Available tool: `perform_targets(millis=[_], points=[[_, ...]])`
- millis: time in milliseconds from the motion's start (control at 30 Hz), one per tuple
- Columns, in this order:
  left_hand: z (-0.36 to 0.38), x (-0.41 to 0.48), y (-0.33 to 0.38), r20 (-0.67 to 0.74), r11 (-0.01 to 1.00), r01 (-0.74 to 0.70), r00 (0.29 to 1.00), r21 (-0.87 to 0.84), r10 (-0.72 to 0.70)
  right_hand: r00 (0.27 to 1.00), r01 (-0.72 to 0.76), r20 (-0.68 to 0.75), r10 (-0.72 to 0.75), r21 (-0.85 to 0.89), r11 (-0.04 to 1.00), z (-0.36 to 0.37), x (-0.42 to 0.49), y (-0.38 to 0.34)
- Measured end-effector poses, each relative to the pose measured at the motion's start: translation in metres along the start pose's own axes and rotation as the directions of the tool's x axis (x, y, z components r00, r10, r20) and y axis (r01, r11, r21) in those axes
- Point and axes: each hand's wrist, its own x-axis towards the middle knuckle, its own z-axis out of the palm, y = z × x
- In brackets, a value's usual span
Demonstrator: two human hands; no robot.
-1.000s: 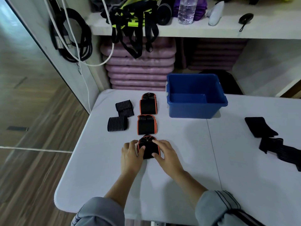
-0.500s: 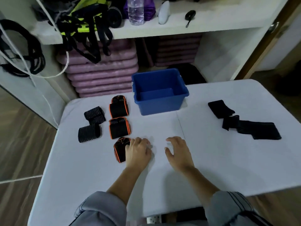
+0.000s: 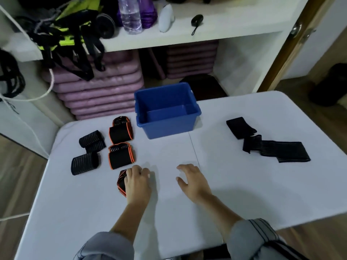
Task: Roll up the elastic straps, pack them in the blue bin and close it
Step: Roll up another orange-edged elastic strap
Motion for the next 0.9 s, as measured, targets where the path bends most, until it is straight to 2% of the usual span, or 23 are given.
perform_targets(millis=[100, 233, 333, 467, 700, 767, 900], points=[[-0.003, -0.009, -0.012, -0.052, 1.000, 0.031, 0.998, 0.002, -0.031, 0.995, 0.074, 0.063, -0.073, -0.004, 0.997, 0.017, 0.009, -0.021], [-0.010, -0.018, -0.027, 0.023, 0.976, 0.191, 0.981, 0.105, -0.194, 0.978, 0.136, 0.156, -0.136, 0.010, 0.991, 0.042, 0.018, -0.046], [-0.013, -0.022, -0.035, 0.058, 0.964, 0.247, 0.966, 0.097, -0.253, 0.960, 0.129, 0.250, -0.128, 0.013, 0.992, 0.057, 0.021, -0.062], [-0.014, -0.021, -0.053, 0.073, 0.987, 0.157, 0.985, 0.018, -0.158, 0.949, 0.116, 0.294, -0.119, 0.027, 0.993, 0.070, 0.022, -0.076], [-0.025, -0.013, -0.070, 0.144, 0.999, 0.031, 0.989, 0.043, -0.037, 0.950, 0.068, 0.298, -0.092, 0.091, 0.994, 0.083, 0.019, -0.083], [-0.027, -0.015, -0.066, 0.102, 0.997, 0.019, 0.994, 0.078, -0.027, 0.957, 0.055, 0.279, -0.081, 0.101, 0.993, 0.081, 0.019, -0.081], [-0.026, -0.012, -0.049, -0.070, 0.992, -0.014, 0.997, 0.123, 0.023, 0.979, 0.016, 0.199, -0.031, 0.079, 0.997, 0.066, 0.018, -0.070]])
